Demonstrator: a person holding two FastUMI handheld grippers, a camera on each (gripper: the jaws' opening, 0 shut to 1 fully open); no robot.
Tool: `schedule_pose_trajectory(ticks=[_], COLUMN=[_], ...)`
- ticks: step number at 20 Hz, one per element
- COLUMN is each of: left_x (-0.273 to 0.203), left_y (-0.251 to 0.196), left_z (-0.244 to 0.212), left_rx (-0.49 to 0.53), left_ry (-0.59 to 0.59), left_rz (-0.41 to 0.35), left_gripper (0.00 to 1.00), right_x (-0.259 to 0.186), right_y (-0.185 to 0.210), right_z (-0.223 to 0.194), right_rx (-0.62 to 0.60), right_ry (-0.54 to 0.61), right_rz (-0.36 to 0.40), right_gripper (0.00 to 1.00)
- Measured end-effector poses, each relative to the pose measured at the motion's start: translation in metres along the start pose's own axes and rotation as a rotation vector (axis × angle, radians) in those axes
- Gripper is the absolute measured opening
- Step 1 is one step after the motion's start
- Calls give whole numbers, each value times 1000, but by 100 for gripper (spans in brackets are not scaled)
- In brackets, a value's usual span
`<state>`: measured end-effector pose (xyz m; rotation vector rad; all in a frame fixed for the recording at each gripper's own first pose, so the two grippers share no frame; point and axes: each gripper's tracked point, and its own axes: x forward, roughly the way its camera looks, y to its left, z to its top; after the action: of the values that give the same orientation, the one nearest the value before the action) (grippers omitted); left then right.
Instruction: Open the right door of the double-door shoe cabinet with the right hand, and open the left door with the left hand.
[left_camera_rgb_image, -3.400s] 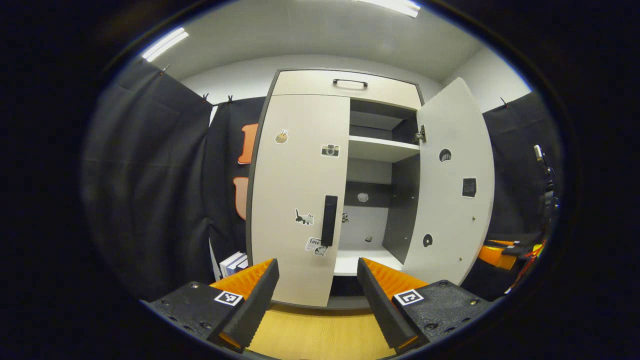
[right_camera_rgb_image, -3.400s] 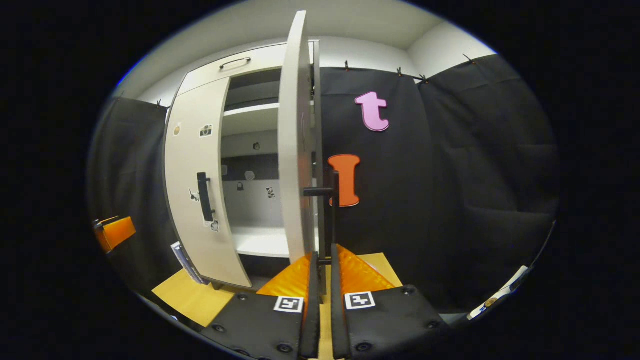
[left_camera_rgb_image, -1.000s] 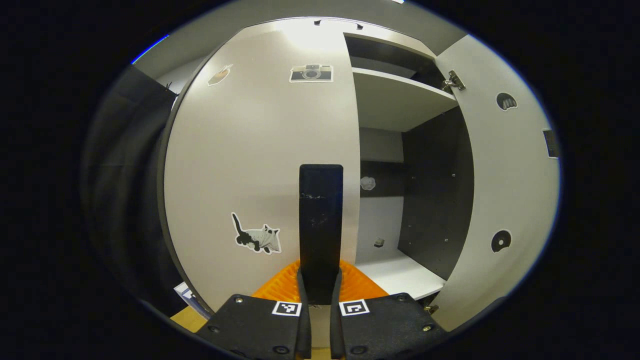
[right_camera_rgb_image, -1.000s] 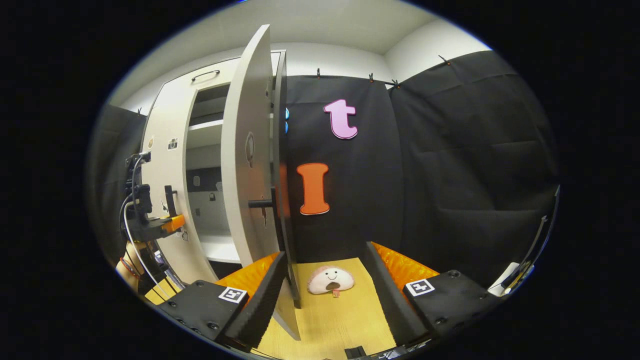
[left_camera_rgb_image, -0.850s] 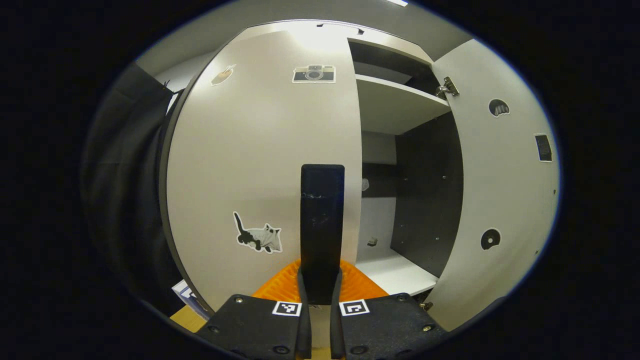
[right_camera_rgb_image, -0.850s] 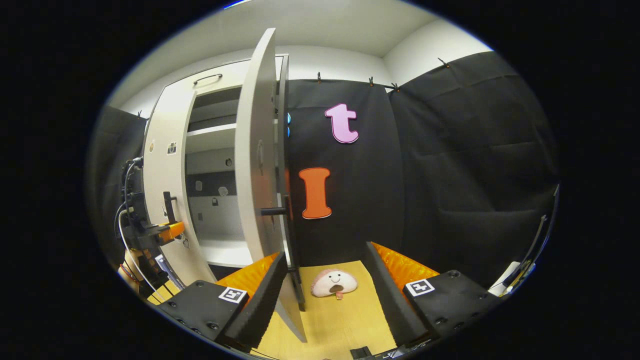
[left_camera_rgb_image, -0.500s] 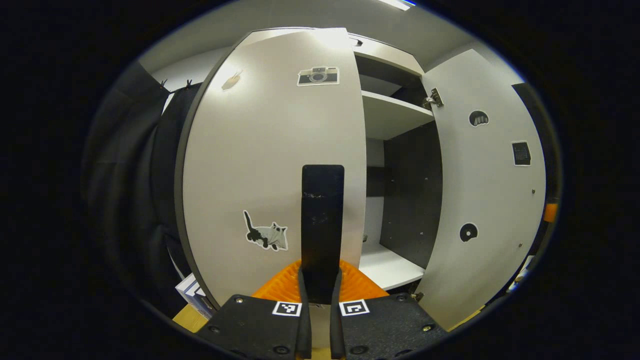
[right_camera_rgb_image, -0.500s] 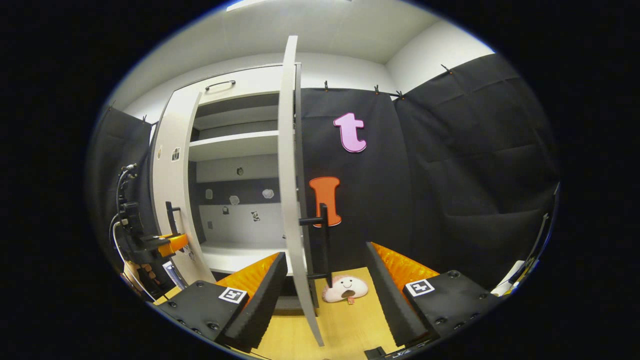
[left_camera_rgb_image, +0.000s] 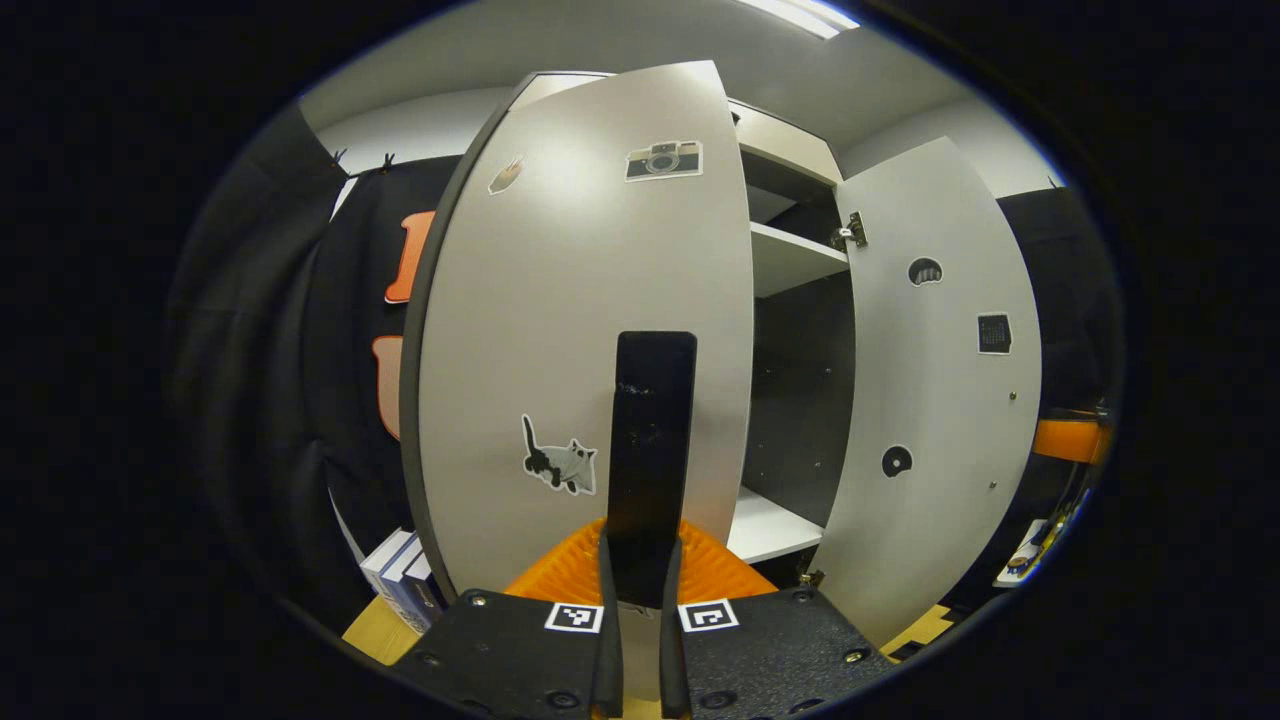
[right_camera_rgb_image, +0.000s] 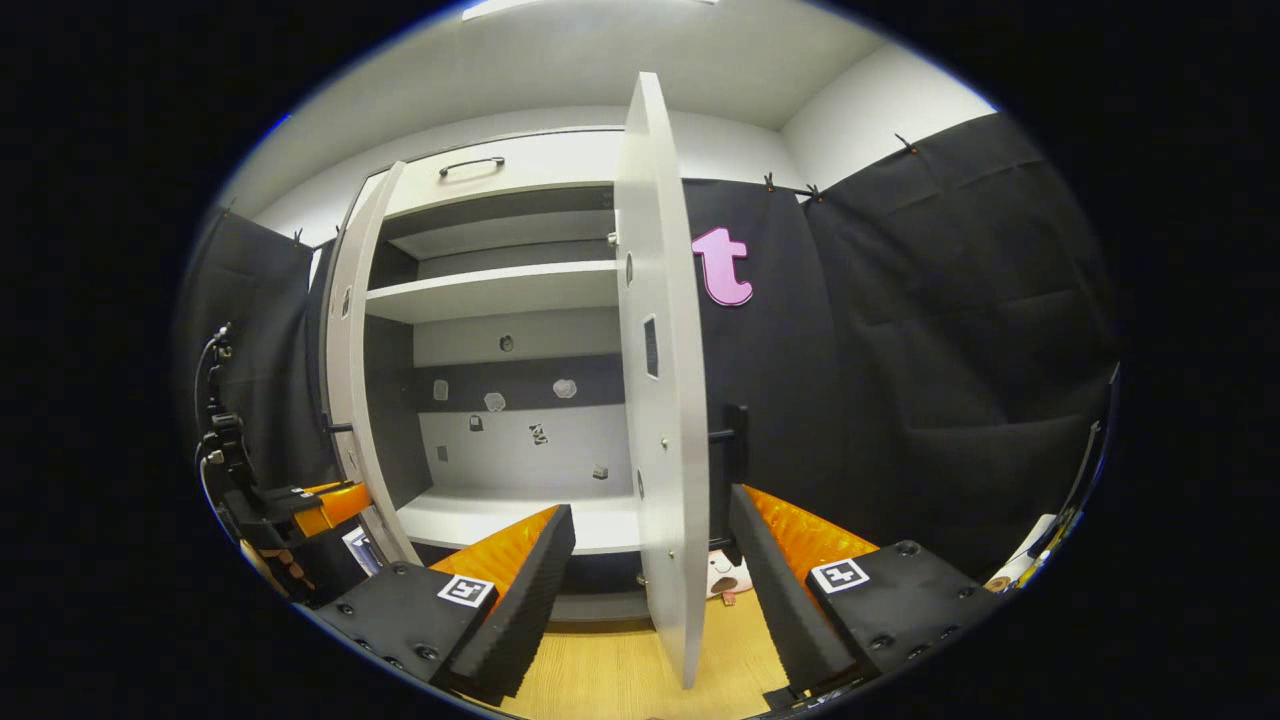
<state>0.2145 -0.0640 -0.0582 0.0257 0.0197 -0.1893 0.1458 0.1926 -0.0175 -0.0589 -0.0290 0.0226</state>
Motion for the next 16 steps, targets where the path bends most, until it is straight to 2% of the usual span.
schedule_pose_trajectory(ticks=[1, 2, 4, 5, 6, 7, 8, 9, 10, 12, 16], left_x=[-1, -3, -5, -7, -9, -11, -13, -12, -18, -25, -31], left_y=[1, 2, 6, 7, 8, 8, 9, 12, 16, 30, 47], left_z=[-1, -1, 1, 1, 1, 2, 4, 3, 8, 11, 11], left_rx=[-11, -21, -31, -36, -45, -53, -58, -46, -15, 25, 4], left_ry=[2, 4, 0, -3, -6, -12, -22, -22, -39, -42, -48], left_rz=[-4, -8, -16, -20, -25, -30, -36, -30, -19, 16, 86], left_gripper=[14, 14, 14, 14, 14, 14, 14, 14, 14, 13, 11], right_x=[-2, -1, -1, -1, -2, -2, -3, -4, -3, -1, 0], right_y=[2, 3, 5, 6, 7, 9, 11, 13, 15, 17, 33], right_z=[-1, -3, -4, -4, -3, -3, -3, -2, -3, -2, -4], right_rx=[-1, 1, 7, 10, 11, 13, 13, 11, 3, -13, 1], right_ry=[2, 5, 7, 7, 6, 5, 4, 3, 2, 0, 5], right_rz=[-3, -8, -17, -20, -22, -22, -20, -19, -20, -21, 15], right_gripper=[99, 90, 90, 99, 99, 90, 90, 90, 99, 99, 100])
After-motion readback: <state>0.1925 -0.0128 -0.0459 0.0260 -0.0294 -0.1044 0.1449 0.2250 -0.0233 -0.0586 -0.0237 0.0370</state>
